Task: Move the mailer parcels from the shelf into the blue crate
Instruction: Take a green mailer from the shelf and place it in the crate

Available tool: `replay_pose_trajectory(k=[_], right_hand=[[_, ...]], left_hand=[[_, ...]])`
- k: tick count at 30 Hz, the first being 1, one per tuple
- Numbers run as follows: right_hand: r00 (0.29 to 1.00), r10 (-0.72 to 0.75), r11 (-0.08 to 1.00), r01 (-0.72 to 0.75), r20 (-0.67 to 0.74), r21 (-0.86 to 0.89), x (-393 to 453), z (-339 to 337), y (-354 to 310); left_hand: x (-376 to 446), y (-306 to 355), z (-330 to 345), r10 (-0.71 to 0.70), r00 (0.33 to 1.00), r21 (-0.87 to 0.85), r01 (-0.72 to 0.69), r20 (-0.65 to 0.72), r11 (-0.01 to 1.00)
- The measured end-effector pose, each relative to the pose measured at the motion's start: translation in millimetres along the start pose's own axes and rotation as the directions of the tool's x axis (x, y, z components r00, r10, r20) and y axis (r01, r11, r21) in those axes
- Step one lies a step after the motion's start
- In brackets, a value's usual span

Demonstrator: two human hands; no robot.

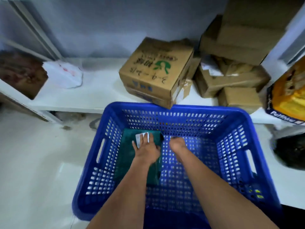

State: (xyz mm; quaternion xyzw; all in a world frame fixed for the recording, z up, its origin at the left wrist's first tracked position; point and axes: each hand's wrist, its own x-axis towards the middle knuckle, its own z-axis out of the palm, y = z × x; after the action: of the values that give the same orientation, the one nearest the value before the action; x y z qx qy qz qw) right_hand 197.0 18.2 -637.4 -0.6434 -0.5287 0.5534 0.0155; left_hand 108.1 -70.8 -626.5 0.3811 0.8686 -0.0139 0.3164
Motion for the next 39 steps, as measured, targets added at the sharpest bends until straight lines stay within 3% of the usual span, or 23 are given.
replay_pose_trajectory(k=[7, 14, 20, 26, 30, 32, 36, 39], right_hand=[[0.983, -0.182, 0.981, 0.182, -0.004, 0.063, -137, -67, -101], [0.893, -0.449, 0.891, 0.446, 0.018, 0.086, -279, -133, -197], [0.825, -0.565, 0.812, 0.560, -0.017, 0.163, -365, -160, -268], [0.784, -0.611, 0.756, 0.619, -0.108, 0.214, -394, -177, -326], [0.743, -0.642, 0.715, 0.669, -0.190, 0.201, -390, -196, -347], [0.673, -0.674, 0.684, 0.724, -0.305, 0.087, -385, -214, -353], [0.429, -0.721, 0.628, 0.737, -0.544, -0.252, -375, -261, -362], [0.384, -0.725, 0.630, 0.705, -0.572, -0.326, -366, -287, -369]], left_hand=[[-96, 47, -135, 0.040, 0.976, -0.059, -0.054, -0.213, 0.997], [-198, 78, -261, 0.083, 0.915, -0.110, -0.137, -0.394, 0.985], [-254, 91, -342, 0.088, 0.856, -0.106, -0.164, -0.509, 0.981], [-272, 101, -411, 0.101, 0.771, -0.162, -0.256, -0.629, 0.953], [-273, 120, -439, 0.111, 0.762, -0.196, -0.301, -0.639, 0.933], [-269, 137, -448, 0.136, 0.760, -0.195, -0.328, -0.636, 0.924], [-259, 175, -462, 0.194, 0.743, -0.180, -0.391, -0.641, 0.902], [-251, 204, -471, 0.217, 0.712, -0.183, -0.439, -0.668, 0.880]])
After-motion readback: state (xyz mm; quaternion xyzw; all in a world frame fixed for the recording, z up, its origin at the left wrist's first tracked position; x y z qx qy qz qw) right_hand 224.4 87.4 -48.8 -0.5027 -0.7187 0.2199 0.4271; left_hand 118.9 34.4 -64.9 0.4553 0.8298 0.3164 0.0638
